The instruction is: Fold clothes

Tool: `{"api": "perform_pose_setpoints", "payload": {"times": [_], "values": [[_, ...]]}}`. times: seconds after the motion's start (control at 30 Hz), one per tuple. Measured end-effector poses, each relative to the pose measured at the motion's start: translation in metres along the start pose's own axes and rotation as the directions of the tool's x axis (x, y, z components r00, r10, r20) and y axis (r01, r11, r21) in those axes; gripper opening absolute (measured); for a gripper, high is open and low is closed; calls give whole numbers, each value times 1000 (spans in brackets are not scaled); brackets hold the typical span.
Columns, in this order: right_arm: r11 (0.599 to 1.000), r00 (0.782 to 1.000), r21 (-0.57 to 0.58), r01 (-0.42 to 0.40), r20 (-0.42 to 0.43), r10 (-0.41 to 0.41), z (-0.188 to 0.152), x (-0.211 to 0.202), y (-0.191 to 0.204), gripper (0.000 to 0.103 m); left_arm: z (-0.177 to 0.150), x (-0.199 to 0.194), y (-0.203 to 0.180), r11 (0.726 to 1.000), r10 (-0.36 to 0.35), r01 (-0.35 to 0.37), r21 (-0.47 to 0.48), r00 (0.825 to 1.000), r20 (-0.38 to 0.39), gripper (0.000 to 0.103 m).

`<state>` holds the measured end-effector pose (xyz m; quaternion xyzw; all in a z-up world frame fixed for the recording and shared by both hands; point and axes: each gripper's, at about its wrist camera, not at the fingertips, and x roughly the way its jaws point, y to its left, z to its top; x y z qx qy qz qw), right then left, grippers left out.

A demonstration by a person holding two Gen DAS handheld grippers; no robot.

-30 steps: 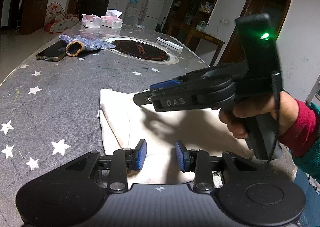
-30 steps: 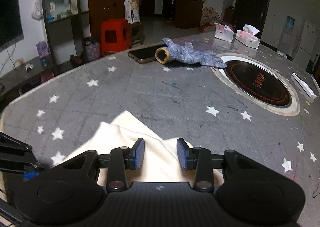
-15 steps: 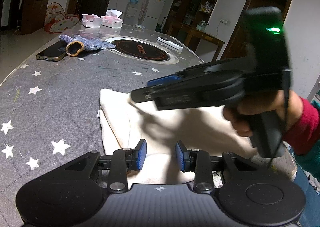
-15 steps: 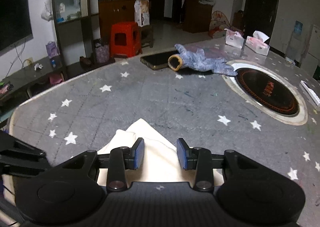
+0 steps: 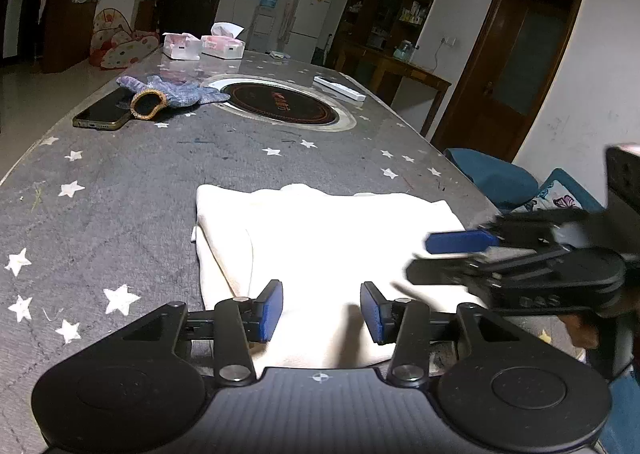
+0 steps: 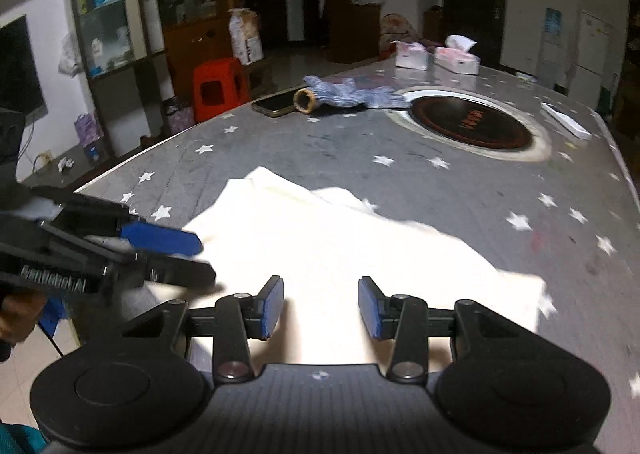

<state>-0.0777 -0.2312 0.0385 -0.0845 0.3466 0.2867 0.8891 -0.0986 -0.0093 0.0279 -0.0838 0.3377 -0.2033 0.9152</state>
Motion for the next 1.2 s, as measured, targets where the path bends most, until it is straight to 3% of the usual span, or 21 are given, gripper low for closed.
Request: {"api": "perform_pose_setpoints", "payload": {"times": [0.37, 1.2], "values": [[992, 999, 114, 46, 14, -48, -35, -20, -22, 42, 0, -2, -3, 1000, 17, -17, 7, 1000, -6, 50], [987, 997, -147, -72, 6, 73, -17, -12, 59, 43, -2, -23, 29, 989, 131, -131, -72, 991, -8, 59]]}}
